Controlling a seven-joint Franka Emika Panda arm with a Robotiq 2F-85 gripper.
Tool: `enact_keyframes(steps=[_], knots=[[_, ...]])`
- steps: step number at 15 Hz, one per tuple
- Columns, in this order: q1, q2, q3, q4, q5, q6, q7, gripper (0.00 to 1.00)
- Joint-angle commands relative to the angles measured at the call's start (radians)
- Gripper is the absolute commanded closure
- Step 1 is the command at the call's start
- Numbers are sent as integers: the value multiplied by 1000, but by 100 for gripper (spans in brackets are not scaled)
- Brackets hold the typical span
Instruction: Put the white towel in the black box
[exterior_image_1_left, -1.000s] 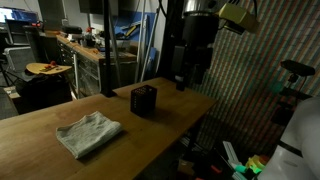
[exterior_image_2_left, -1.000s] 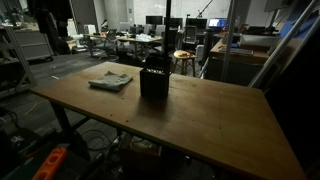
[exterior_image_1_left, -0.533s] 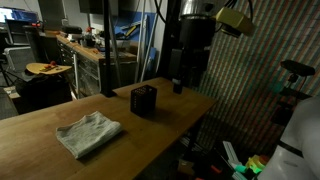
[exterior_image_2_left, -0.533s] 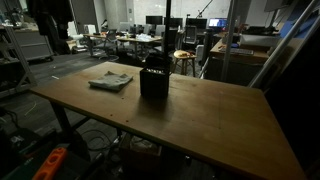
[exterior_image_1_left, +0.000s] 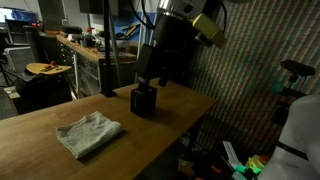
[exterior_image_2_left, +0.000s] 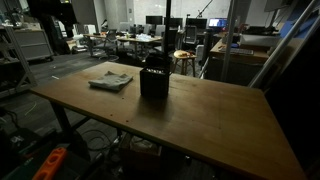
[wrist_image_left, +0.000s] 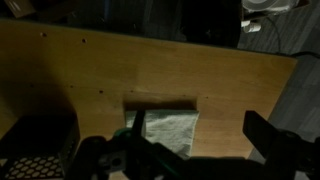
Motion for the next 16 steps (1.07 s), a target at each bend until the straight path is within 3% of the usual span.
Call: enact_keyframes(steps=[1,8,16], knots=[[48,72,-5,3,29,188,-87,0],[115,376,-9,124,-17,471,-268,0],[62,736,-1,382,-97,581,-413,0]])
